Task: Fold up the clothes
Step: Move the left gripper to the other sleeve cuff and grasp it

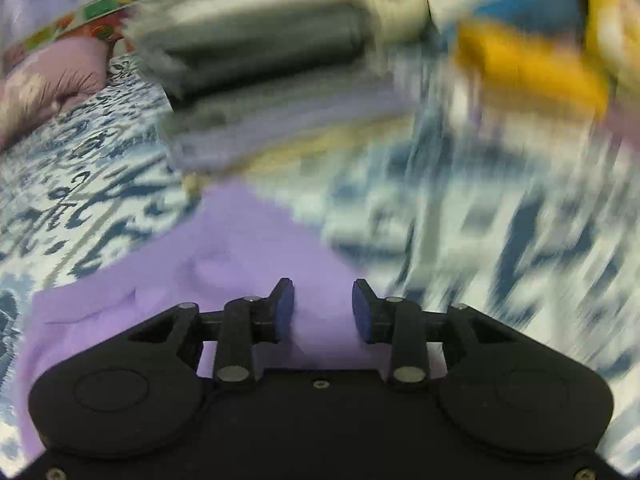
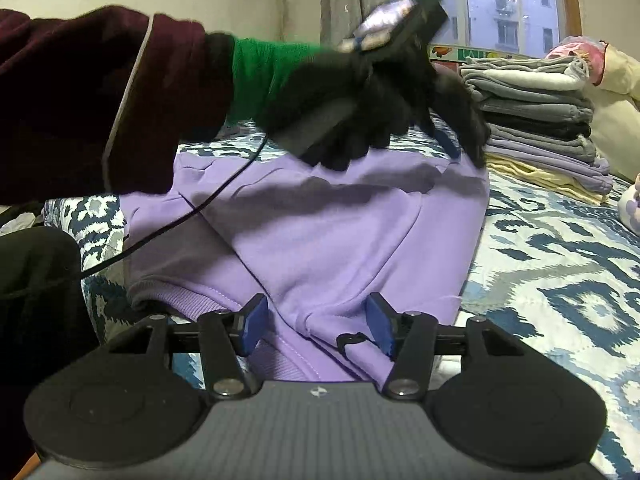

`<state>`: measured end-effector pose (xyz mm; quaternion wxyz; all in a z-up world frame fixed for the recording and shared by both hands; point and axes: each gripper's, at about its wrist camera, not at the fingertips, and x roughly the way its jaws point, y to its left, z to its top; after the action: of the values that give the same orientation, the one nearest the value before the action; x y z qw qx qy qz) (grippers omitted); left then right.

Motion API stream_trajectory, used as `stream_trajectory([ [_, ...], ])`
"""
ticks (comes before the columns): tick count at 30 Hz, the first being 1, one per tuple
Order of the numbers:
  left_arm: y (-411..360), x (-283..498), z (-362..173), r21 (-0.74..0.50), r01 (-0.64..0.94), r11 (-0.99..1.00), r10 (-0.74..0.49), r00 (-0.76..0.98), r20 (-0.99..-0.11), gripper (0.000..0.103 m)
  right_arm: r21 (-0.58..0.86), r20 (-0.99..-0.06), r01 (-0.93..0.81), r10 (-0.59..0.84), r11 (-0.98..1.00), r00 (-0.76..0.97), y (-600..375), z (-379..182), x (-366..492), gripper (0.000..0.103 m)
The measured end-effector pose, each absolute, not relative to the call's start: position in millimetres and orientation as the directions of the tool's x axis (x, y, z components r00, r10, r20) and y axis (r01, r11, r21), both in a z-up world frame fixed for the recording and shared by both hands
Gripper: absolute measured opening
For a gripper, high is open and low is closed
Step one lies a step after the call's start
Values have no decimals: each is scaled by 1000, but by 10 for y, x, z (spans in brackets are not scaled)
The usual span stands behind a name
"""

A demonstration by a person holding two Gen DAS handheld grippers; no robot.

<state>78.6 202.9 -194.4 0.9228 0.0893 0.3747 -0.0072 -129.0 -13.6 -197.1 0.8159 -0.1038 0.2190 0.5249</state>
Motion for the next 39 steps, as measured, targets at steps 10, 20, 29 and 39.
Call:
stream_trajectory([
  [10,1679,308,-1901,151,160,975,-6,704,-710,30,67,-466,-904,815,422,345,-134,-1964,-1284,57],
  [20,2109,-500,-1525,49,-92,995,103,798,-594,29,88,-456,-905,825,416,335,-193,-1870,-1282,57],
  [29,3202,-2218,-1432,-322,-514,795,280,782,-556,43,188,-349,-882,869,432,351,-543,-1675,-1244,56],
  [39,3490,-2634,-1767,-617,-548,565,208,818,-536,42,376,-284,-738,828,561,484,-777,-1650,-928,52],
])
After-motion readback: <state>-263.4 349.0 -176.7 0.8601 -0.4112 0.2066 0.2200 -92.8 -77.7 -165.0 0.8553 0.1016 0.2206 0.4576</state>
